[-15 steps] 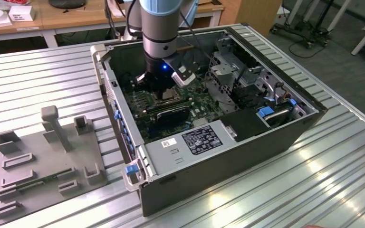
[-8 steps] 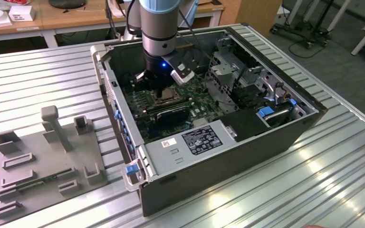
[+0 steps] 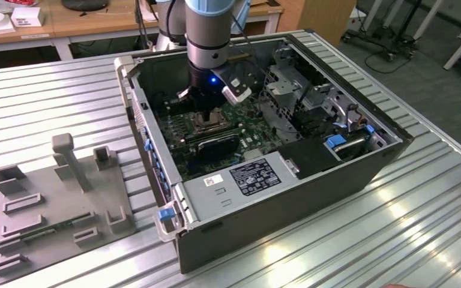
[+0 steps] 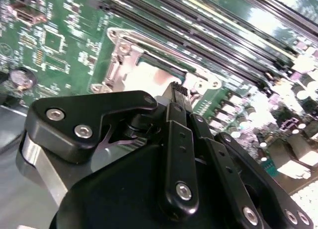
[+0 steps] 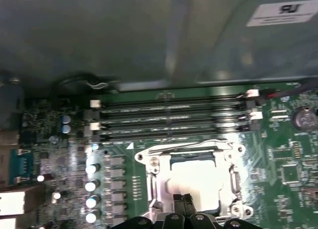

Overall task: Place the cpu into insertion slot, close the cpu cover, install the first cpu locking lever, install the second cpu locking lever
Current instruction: 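Install the second cpu locking lever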

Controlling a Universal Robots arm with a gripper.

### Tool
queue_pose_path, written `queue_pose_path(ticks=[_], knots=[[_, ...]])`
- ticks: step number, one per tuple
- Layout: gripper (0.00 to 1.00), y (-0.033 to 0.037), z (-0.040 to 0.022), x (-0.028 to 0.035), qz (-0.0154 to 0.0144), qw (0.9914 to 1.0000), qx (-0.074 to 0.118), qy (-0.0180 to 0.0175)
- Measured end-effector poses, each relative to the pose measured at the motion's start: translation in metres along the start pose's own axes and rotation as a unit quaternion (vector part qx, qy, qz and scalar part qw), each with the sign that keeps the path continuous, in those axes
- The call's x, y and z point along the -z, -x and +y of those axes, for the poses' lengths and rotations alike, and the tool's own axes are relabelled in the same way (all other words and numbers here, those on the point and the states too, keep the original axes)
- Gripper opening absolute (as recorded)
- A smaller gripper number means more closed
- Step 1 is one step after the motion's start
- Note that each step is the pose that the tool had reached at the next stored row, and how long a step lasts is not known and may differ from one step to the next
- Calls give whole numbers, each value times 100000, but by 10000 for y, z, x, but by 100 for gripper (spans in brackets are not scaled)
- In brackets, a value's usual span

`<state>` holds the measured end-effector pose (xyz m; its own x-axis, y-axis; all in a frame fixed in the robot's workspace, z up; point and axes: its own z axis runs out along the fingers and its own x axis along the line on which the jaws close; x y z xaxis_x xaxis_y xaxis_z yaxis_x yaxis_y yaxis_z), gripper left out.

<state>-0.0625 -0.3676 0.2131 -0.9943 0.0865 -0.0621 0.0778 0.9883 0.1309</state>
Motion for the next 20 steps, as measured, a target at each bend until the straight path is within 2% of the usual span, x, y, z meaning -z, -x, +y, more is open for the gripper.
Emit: queue_pose_path(ticks=[4,10,16,20], knots=[[10,64,8,-5,27,100000,-1,-2],[10,65,11,0,33,100000,1,-25],[10,70,23,65,21,100000,-1,-39],[10,71,55,62,-11,99999,35,-539]])
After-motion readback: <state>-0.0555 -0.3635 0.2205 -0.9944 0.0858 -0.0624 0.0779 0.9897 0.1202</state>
